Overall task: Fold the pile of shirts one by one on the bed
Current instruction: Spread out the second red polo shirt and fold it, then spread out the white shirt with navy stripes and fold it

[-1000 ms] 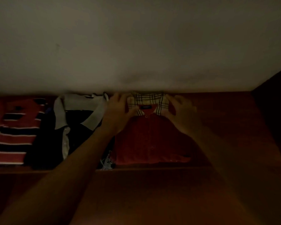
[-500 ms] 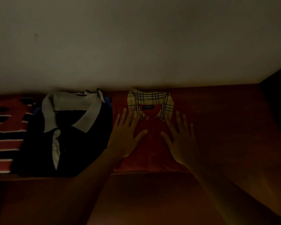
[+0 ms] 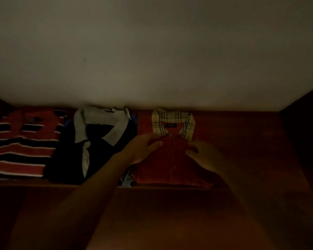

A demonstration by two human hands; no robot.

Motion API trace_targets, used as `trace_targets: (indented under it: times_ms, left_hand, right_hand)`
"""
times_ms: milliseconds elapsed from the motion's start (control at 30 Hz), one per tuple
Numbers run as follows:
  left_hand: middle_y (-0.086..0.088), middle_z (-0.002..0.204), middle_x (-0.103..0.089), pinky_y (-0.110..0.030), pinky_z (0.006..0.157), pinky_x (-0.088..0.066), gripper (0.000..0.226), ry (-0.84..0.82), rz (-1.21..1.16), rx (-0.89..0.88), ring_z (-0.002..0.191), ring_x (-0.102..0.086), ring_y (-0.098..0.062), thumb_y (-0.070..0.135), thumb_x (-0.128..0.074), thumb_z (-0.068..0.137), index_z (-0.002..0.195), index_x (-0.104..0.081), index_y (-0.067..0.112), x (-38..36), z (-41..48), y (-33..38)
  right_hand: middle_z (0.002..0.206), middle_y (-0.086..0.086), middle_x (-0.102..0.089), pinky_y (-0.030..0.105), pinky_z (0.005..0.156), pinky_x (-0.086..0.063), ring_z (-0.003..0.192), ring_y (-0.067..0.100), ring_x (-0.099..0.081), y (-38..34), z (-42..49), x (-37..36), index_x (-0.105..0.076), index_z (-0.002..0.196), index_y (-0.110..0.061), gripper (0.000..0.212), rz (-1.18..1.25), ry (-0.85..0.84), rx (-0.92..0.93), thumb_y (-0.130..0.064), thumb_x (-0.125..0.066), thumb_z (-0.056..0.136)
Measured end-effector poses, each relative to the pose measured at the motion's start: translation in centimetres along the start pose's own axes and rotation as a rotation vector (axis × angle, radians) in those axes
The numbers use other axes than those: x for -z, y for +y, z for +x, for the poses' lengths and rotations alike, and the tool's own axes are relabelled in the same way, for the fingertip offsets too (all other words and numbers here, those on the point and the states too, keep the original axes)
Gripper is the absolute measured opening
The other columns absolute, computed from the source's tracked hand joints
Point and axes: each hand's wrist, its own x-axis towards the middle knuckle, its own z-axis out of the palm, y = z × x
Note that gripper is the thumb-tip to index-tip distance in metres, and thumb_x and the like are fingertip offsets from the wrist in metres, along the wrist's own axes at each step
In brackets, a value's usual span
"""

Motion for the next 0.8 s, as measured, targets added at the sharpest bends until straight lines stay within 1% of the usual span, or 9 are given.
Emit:
trace_targets:
  times_ms: [67, 133, 167, 233, 300, 433, 600, 667, 800]
  left_hand:
    - [0.015, 0.127, -0.06, -0.022, 0.094, -0.046, 0.046, 0.016, -0.136, 0.04, 0.116, -0.058, 0.0, 0.059, -0.049, 0.095, 0.135, -0.055, 0.037, 3.1, -5.4, 1.7]
    - [0.025, 0.115, -0.057, -0.013, 0.084, -0.045, 0.047, 0.03, -0.165, 0.08, 0.101, -0.055, 0.017, 0.065, -0.048, 0.088, 0.128, -0.056, 0.042, 6.6, -12.1, 3.8]
    - [0.025, 0.114, -0.058, -0.012, 0.083, -0.045, 0.048, 0.059, -0.175, 0.101, 0.099, -0.054, 0.018, 0.065, -0.049, 0.087, 0.127, -0.057, 0.04, 8.5, -15.8, 4.9]
    - [0.02, 0.113, -0.063, -0.016, 0.084, -0.047, 0.04, 0.181, -0.205, 0.15, 0.101, -0.059, 0.008, 0.058, -0.056, 0.09, 0.123, -0.062, 0.036, 12.3, -23.2, 7.5]
    - [0.016, 0.107, -0.068, -0.022, 0.083, -0.05, 0.028, 0.343, -0.233, 0.176, 0.097, -0.063, 0.002, 0.05, -0.063, 0.092, 0.113, -0.068, 0.032, 15.4, -30.9, 10.2]
    - [0.018, 0.1, -0.07, -0.011, 0.078, -0.047, 0.019, 0.531, -0.228, 0.241, 0.093, -0.064, 0.007, 0.043, -0.064, 0.095, 0.11, -0.069, 0.032, 18.1, -45.9, 12.7]
    - [0.011, 0.096, -0.072, -0.02, 0.079, -0.049, 0.02, 0.732, -0.248, 0.517, 0.085, -0.064, 0.002, 0.037, -0.064, 0.094, 0.112, -0.068, 0.031, 16.3, -65.4, 12.1]
    - [0.011, 0.094, -0.071, -0.021, 0.081, -0.05, 0.022, 0.847, -0.275, 0.619, 0.084, -0.063, -0.002, 0.04, -0.063, 0.093, 0.111, -0.069, 0.03, 14.5, -73.8, 12.1]
    - [0.007, 0.094, -0.068, -0.01, 0.07, -0.045, 0.039, 1.066, -0.399, 0.775, 0.08, -0.06, -0.001, 0.055, -0.054, 0.083, 0.11, -0.069, 0.031, 9.4, -90.9, 12.9]
  right_hand:
    - [0.126, -0.003, -0.065, 0.028, 0.091, -0.048, 0.11, 0.011, -0.061, -3.2, -3.5, 2.8, -0.068, 0.12, -0.028, 0.028, 0.101, -0.026, 0.079, -0.041, -0.052, 0.1]
    - [0.119, -0.005, -0.069, 0.019, 0.084, -0.049, 0.102, 0.005, -0.062, -7.5, -7.8, 5.5, -0.068, 0.12, -0.025, 0.029, 0.142, -0.03, 0.155, -0.039, -0.053, 0.1]
    - [0.116, -0.007, -0.068, 0.013, 0.08, -0.046, 0.1, 0.003, -0.062, -10.0, -10.0, 6.9, -0.067, 0.121, -0.025, 0.029, 0.159, -0.013, 0.205, -0.039, -0.053, 0.1]
    - [0.105, -0.014, -0.066, 0.01, 0.072, -0.041, 0.092, -0.001, -0.06, -15.6, -14.8, 9.6, -0.067, 0.114, -0.03, 0.022, 0.19, 0.001, 0.3, -0.037, -0.052, 0.101]
    - [0.094, -0.021, -0.062, 0.017, 0.07, -0.041, 0.084, -0.006, -0.058, -21.7, -19.7, 11.5, -0.064, 0.102, -0.039, 0.013, 0.211, -0.026, 0.381, -0.04, -0.051, 0.1]
    - [0.104, -0.024, -0.064, 0.014, 0.071, -0.043, 0.091, -0.011, -0.059, -31.4, -28.8, 11.5, -0.064, 0.113, -0.042, 0.024, 0.167, -0.129, 0.545, -0.05, -0.047, 0.098]
    - [0.103, -0.026, -0.062, 0.01, 0.067, -0.041, 0.091, -0.018, -0.054, -41.0, -39.7, 6.6, -0.061, 0.113, -0.047, 0.022, 0.033, -0.258, 0.723, -0.052, -0.048, 0.097]
    - [0.102, -0.023, -0.062, 0.01, 0.066, -0.045, 0.092, -0.012, -0.057, -44.9, -44.4, 3.5, -0.062, 0.11, -0.045, 0.019, -0.065, -0.31, 0.821, -0.051, -0.049, 0.097]
    - [0.108, -0.017, -0.063, 0.027, 0.083, -0.054, 0.098, 0.0, -0.06, -53.3, -55.1, -3.9, -0.065, 0.112, -0.038, 0.023, -0.22, -0.444, 1.022, -0.049, -0.051, 0.097]
